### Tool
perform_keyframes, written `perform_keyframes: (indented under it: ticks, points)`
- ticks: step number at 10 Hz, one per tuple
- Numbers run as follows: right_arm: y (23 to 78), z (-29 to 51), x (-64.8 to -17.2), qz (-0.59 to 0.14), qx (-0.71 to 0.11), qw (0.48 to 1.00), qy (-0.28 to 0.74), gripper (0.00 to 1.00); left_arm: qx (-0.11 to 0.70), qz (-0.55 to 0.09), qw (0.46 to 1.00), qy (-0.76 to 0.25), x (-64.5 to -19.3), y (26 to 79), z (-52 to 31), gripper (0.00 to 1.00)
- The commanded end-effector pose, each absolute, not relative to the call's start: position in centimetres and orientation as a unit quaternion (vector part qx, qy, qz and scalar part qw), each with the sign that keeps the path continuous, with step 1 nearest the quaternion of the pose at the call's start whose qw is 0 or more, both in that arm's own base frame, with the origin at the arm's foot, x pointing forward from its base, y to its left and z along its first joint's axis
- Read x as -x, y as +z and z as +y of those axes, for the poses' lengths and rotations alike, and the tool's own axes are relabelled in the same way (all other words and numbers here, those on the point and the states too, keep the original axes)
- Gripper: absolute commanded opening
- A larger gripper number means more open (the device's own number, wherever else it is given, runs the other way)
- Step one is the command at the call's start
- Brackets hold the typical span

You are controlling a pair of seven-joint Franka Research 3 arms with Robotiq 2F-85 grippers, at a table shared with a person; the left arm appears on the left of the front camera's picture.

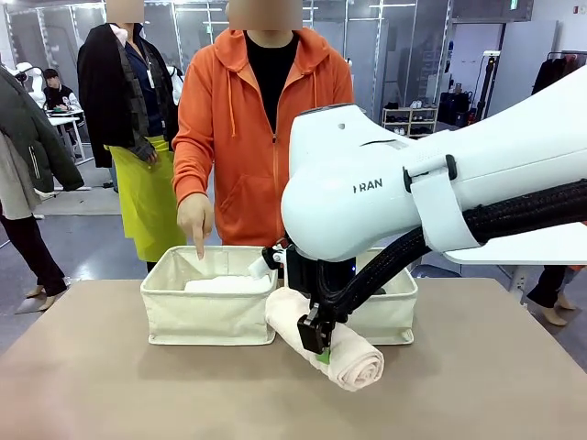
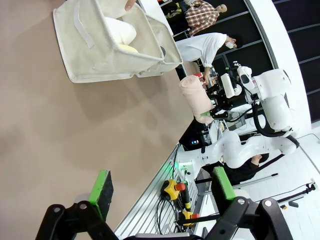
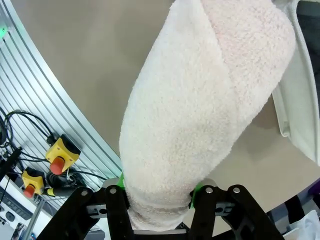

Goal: Divide the towels into two baskets.
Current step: Pick up one hotel-folded towel from the bottom of the table and place it in the Fabric basket indicated by the person.

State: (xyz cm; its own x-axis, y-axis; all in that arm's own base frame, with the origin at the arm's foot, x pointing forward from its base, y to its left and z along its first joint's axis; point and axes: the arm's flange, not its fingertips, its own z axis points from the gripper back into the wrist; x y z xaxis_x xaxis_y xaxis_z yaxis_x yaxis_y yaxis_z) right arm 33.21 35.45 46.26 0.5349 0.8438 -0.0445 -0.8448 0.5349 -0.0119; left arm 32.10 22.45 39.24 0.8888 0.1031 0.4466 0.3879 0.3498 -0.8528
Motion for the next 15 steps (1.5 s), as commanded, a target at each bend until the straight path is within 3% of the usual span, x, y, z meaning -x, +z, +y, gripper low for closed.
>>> perform_keyframes:
  ticks: [1,3,5,8,15]
  points:
    - [46.3,35.1,-32.4,0.005,0.006,0.880,0.475,0.40,0.565,-0.222,0.790,-0.088,-31.8,39.5,22.5,1.00]
    - [48.0,35.8,-33.4,-0.009,0.048,0.858,0.512,0.41,0.565,-0.222,0.790,-0.088,-31.8,39.5,22.5,1.00]
    - [52.4,39.1,-34.8,0.018,0.159,0.768,0.619,0.41,0.565,-0.222,0.790,-0.088,-31.8,39.5,22.5,1.00]
    - [56.8,45.6,-38.5,0.014,0.221,0.680,0.700,0.41,0.565,-0.222,0.790,-0.088,-31.8,39.5,22.5,1.00]
    - [49.6,54.9,-48.4,-0.094,0.196,0.588,0.780,0.41,0.565,-0.222,0.790,-0.088,-31.8,39.5,22.5,1.00]
